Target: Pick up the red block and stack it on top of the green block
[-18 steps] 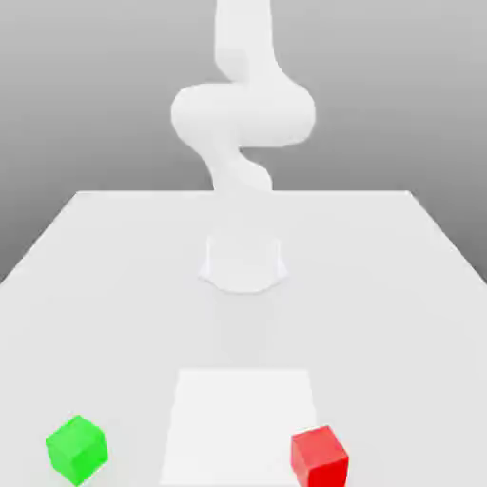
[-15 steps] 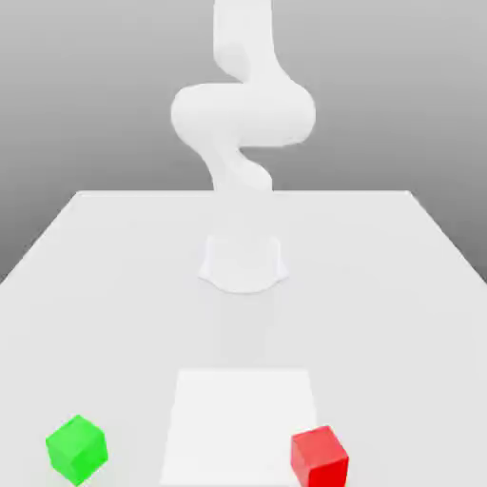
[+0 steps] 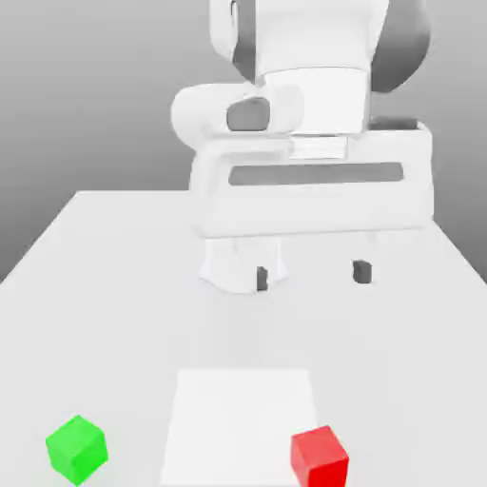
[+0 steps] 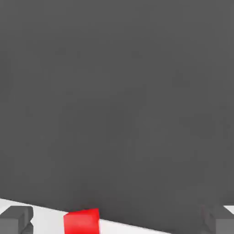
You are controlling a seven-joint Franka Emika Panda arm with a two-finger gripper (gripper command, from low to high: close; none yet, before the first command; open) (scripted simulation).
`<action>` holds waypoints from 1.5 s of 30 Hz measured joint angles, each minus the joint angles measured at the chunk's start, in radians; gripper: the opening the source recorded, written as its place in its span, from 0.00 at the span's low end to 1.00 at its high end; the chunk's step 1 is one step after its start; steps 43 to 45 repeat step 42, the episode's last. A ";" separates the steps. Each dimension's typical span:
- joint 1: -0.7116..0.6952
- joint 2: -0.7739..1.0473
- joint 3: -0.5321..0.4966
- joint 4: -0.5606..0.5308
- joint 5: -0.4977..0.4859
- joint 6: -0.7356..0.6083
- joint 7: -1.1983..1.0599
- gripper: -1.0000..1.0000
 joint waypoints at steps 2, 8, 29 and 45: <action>0.011 0.073 0.004 -0.008 -0.004 0.025 -0.009 0.50; 0.028 0.290 0.014 -0.028 -0.018 0.108 -0.031 0.50; -0.066 0.270 -0.100 -0.025 0.030 0.068 0.059 0.00; -0.272 0.375 -0.262 0.004 0.176 0.135 0.181 1.00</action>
